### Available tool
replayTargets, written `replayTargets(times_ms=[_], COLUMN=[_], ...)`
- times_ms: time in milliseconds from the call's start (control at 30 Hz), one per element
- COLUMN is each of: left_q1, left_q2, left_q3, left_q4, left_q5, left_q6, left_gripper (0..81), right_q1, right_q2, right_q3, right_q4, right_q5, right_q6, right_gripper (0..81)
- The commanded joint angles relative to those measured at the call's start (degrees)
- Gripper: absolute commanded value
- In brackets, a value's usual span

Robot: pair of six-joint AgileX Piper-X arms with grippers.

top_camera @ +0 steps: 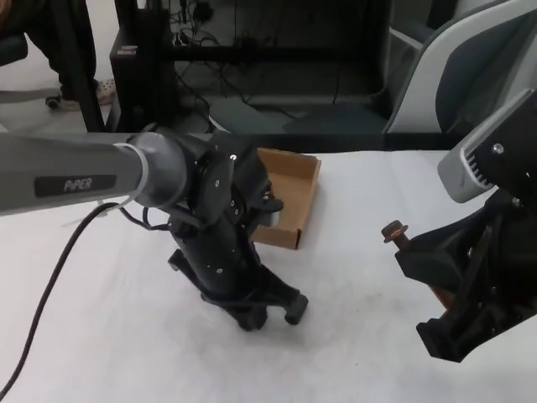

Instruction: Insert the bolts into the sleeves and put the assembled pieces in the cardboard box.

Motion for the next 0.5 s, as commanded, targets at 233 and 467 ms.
replayTargets(times_ms=[233, 467], left_q1=[-0.1, -0.1], left_q2=[-14.3, -29.8], left_q3=[4.9, 19.8], left_q4=[-2.5, -13.3], left_q5=[-1.1, 4.5], left_q6=[0.5, 0.5], left_gripper=[1.7, 1.7], right_q1=[0.0, 0.0], right_q2=[-0.6, -0.6], right_q3=[-0.2, -0.2], right_q4=[-2.1, -8.5], right_q5=[0.5, 0.5], right_q6=[6.0, 10.6], right_gripper=[0.4, 0.4])
